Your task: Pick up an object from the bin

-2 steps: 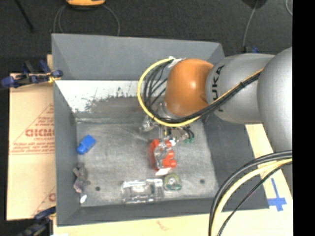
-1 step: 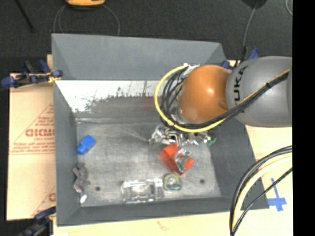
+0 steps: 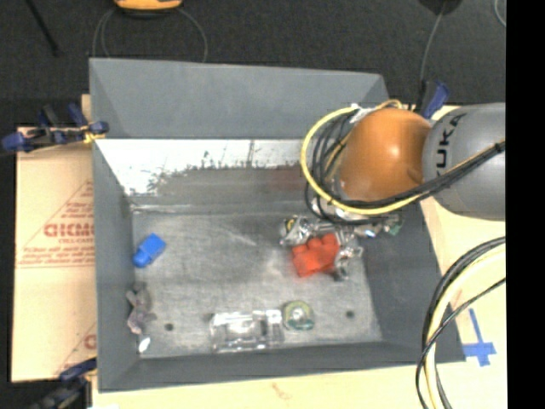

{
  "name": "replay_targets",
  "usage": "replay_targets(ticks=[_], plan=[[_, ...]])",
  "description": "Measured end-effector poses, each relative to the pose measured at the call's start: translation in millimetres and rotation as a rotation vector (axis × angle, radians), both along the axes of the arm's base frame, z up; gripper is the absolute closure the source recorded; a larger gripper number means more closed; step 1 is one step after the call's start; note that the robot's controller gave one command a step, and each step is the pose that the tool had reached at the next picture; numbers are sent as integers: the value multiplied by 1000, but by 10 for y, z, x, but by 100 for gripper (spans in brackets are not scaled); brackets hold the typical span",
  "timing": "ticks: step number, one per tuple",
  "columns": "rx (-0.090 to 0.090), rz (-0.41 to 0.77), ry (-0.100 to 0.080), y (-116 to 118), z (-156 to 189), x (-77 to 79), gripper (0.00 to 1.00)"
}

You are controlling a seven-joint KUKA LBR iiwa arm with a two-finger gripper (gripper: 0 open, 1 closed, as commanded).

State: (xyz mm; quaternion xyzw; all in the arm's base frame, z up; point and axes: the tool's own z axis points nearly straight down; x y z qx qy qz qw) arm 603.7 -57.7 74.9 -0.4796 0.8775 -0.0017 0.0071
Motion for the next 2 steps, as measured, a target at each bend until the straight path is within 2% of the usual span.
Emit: replay_targets(ticks=[1,2], plan=[[4,-3,-4,21,19,17,100],[-5,16,1,-66,1315,76,100]])
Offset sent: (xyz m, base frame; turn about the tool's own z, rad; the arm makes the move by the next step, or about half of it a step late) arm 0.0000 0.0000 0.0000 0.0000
